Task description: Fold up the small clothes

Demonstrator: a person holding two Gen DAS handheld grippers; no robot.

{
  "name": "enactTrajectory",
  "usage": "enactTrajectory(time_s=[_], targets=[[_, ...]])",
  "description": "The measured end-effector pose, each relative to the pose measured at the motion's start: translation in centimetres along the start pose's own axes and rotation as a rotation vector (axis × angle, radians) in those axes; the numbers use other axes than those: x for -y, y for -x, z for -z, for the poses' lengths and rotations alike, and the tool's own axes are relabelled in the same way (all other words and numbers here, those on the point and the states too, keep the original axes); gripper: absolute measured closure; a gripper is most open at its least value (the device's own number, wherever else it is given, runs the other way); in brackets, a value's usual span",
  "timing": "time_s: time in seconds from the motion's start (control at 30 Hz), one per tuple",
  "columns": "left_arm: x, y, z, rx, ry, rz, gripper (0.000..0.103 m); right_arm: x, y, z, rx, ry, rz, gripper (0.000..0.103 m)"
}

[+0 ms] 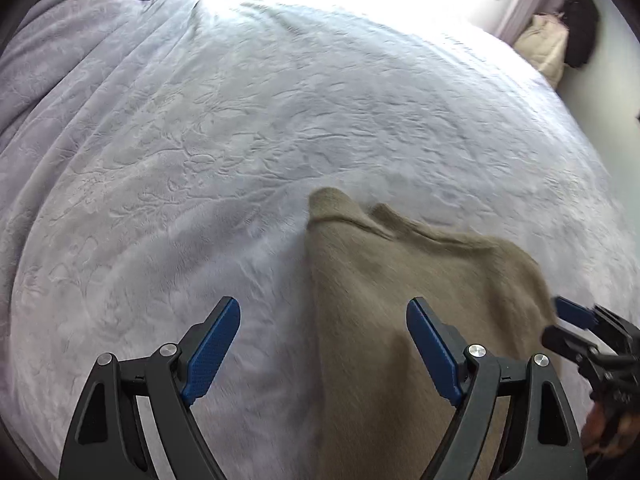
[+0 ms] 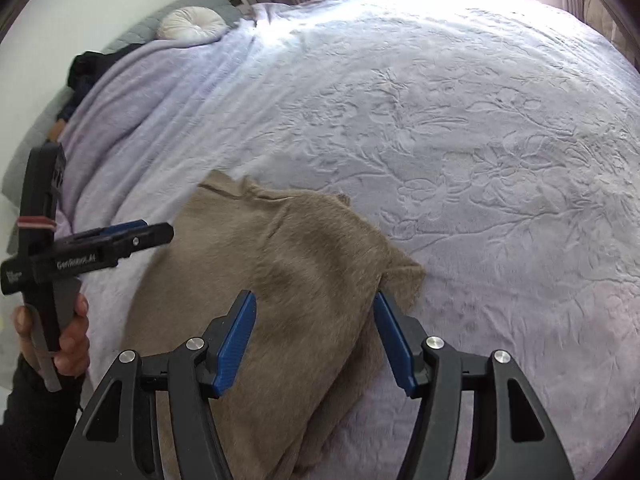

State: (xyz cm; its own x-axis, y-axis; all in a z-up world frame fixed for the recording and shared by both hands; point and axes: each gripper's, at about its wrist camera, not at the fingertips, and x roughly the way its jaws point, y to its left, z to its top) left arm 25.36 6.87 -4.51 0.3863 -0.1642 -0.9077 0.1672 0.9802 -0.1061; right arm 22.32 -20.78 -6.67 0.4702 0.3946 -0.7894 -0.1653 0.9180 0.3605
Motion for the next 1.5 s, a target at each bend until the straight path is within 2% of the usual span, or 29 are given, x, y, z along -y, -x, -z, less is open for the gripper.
enactTrajectory(time_s=[0.07, 0.1, 0.13, 0.27, 0.47, 0.53, 0.6, 0.7, 0.77, 0.87, 0.97, 1.03, 1.07, 1.1, 1.13, 1.23, 1.37, 1.5], targets=[[-0.1, -2.1, -0.4, -0.03, -0.01, -0.026, 0.017, 0.1, -1.0, -0.3, -0.016, -0.01, 0.0, 0.038], [0.0, -2.8, -0.6, -0.046, -0.018, -0.043, 0.017, 0.0, -1.7, -0.2, -0.044, -0.003, 0.004, 0.045], [0.0, -3.3, -0.4, -0.056, -0.023, -0.053, 0.017, -0.2, -2.3, -0.1, -0.069, 0.016, 0.026, 0.059], [-0.2, -4.0, 0.1, -0.052, -0.033, -0.05, 0.017, 0.6, -3.0, 0.1, -0.076, 0.01, 0.043, 0.059], [0.4, -3.7, 0.3, -0.04, -0.073, -0.076, 0.016, 1.3, -2.7, 0.5, -0.074, -0.013, 0.037, 0.053], [0.7, -2.6, 0.3, -0.02, -0.086, -0.091, 0.017, 0.6, -1.2, 0.5, -0.049, 0.0, 0.066, 0.051], [1.3, -1.4, 0.5, 0.011, -0.111, -0.105, 0.017, -0.9, 0.4, 0.5, -0.001, 0.084, 0.09, 0.048], [2.0, -0.3, 0.6, 0.038, -0.131, -0.09, 0.017, -4.2, 2.2, 0.4, 0.049, 0.256, 0.079, 0.035], [2.2, -0.2, 0.6, 0.041, -0.134, -0.085, 0.017, -6.2, 2.2, 0.3, 0.059, 0.352, 0.075, 0.034], [2.1, -1.0, 0.5, 0.006, -0.131, -0.092, 0.017, -8.4, 0.6, 0.4, 0.02, 0.448, 0.026, 0.034], [1.6, -2.2, 0.5, -0.022, -0.13, -0.141, 0.016, -9.1, -1.7, 1.0, -0.043, 0.495, 0.04, 0.034], [0.9, -2.9, 0.4, -0.037, -0.12, -0.127, 0.016, -8.6, -3.1, 1.8, -0.089, 0.524, 0.07, 0.035], [0.4, -3.2, 0.3, -0.046, -0.111, -0.119, 0.013, -8.0, -3.5, 2.3, -0.1, 0.532, 0.081, 0.035], [0.1, -3.3, 0.2, -0.049, -0.104, -0.121, 0.004, -7.2, -3.4, 2.6, -0.089, 0.519, 0.059, 0.035], [-0.2, -3.4, 0.2, -0.049, -0.099, -0.125, 0.002, -6.3, -3.0, 2.8, -0.079, 0.491, 0.03, 0.035], [-1.2, -3.1, -0.4, -0.055, -0.07, -0.08, 0.002, -4.6, -1.8, 3.5, -0.062, 0.437, 0.003, 0.035], [-1.6, -2.3, -2.2, -0.027, -0.04, -0.09, 0.002, -3.8, 0.1, 4.0, -0.062, 0.413, 0.01, 0.034], [0.0, -3.5, -4.3, -0.043, -0.054, -0.072, 0.002, -4.8, 2.1, 2.4, 0.022, 0.393, -0.04, 0.032]])
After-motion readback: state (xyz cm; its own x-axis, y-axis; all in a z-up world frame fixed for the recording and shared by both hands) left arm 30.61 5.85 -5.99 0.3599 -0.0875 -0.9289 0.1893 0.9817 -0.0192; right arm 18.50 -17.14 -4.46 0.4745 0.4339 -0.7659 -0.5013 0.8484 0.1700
